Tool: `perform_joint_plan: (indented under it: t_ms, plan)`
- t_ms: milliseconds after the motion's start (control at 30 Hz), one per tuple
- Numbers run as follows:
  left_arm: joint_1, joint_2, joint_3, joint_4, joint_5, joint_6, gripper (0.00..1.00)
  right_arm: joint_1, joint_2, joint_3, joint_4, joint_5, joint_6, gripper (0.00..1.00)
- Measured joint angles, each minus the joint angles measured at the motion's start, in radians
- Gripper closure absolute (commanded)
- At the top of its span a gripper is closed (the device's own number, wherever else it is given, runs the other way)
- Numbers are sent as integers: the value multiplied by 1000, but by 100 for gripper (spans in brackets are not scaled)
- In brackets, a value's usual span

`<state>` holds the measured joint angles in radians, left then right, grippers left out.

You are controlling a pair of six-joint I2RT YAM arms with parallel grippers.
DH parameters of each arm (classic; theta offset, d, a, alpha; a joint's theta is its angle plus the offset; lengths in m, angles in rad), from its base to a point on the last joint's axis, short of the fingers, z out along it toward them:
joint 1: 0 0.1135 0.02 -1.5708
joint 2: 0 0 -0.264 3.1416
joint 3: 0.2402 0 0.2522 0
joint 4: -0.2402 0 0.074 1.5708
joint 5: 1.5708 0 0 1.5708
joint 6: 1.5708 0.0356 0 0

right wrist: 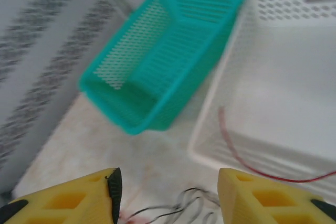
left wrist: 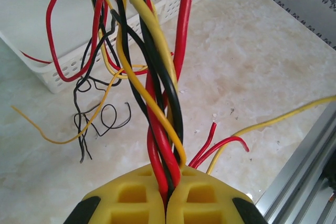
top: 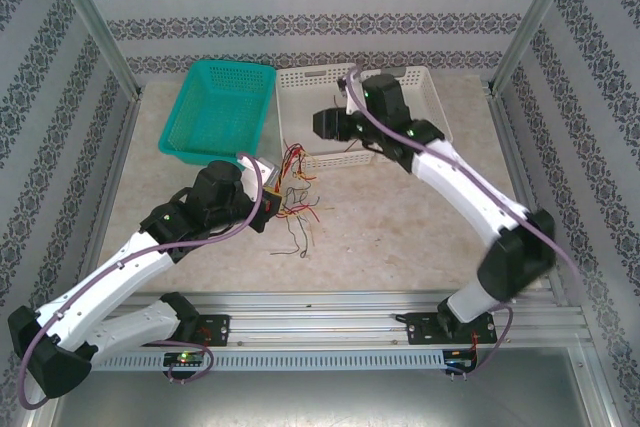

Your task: Untangle the cables

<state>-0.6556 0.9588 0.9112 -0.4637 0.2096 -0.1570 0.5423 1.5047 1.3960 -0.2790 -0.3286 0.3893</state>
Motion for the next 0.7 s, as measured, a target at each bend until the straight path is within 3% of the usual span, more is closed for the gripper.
perform_joint_plan:
  t_ms: [167,333,700]
  plan:
    - [0,4,0,0,19,0,100,111,-238,-270,142,-34,37,45]
    - [0,34,0,1,53,0,100,206,-290,-471,288,-30,109,43]
    - [-14,78,2,0,78,0,100,242,-288,-519,487,68,246,44]
